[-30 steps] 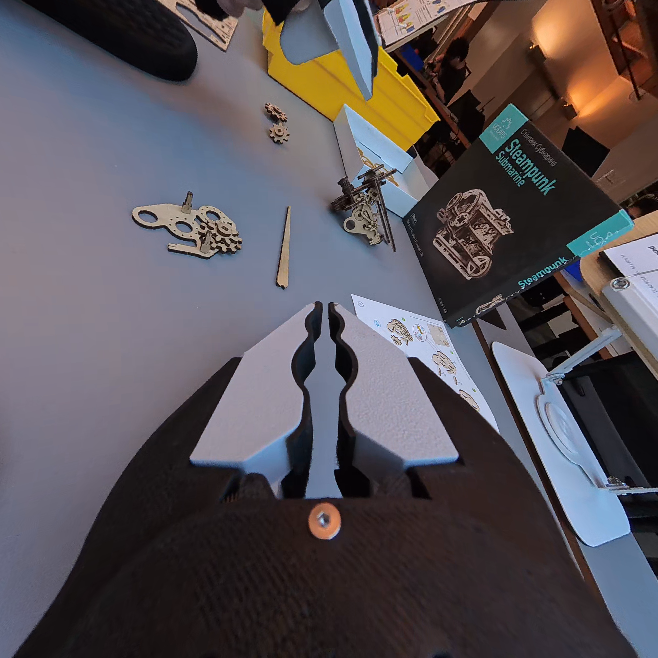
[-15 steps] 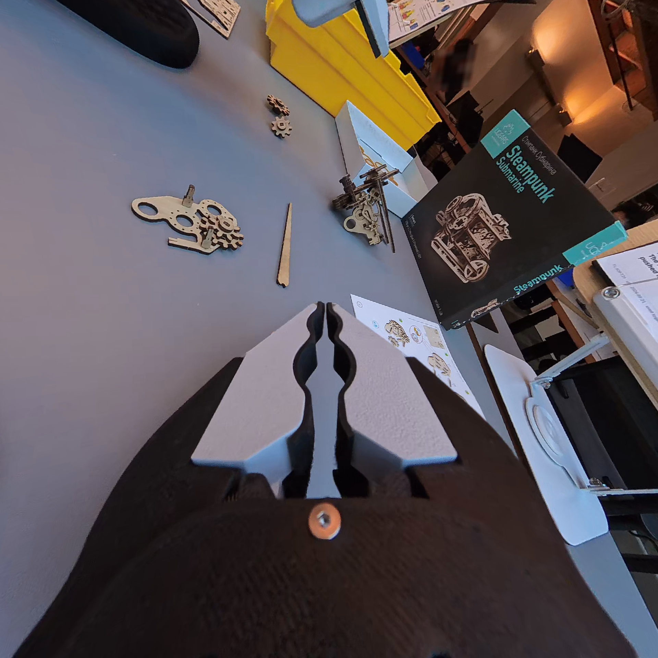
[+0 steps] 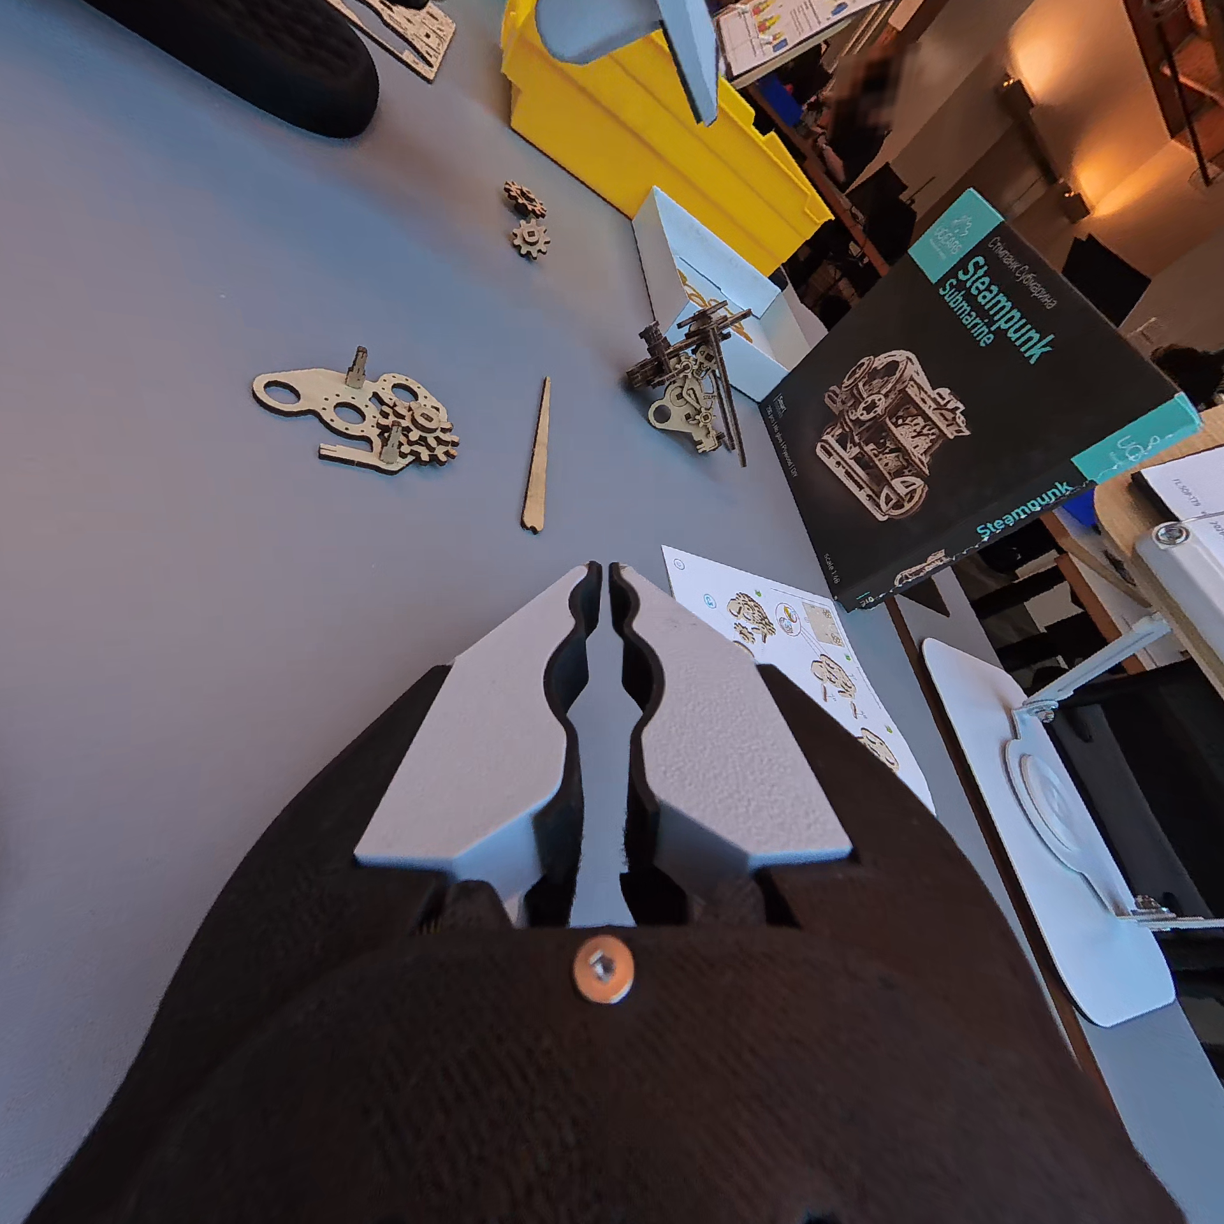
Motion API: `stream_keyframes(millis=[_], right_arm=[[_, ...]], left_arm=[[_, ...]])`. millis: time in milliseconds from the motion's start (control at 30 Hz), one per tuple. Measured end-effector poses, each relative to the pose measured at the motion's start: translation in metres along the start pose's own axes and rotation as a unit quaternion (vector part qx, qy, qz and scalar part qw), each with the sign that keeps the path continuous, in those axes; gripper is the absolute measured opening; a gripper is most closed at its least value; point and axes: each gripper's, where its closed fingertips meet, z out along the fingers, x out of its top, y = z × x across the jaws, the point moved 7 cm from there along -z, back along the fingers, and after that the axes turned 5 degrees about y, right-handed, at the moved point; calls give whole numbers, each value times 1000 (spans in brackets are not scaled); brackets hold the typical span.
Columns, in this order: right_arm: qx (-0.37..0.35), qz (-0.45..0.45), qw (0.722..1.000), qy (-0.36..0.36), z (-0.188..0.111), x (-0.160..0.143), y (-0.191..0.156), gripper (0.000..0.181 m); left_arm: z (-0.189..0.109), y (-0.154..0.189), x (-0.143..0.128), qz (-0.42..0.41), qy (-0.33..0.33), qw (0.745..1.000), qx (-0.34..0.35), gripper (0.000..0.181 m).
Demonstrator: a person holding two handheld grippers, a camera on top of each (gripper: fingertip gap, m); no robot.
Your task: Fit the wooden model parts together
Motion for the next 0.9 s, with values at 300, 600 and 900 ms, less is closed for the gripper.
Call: stream_keyframes(millis=[300,600,900], right_arm=[[-20,-75,993,-88,5,-22,9,14],[58,0,983,-172,46,-36,47,25],[76,36,976,-200,38,-44,58,22]], left_arm=[[1,11,-1,31,-14,999,-6,38],[3,18,-2,43,-28,999,-16,38],[-24,-12,16,17,19,999,35,38]])
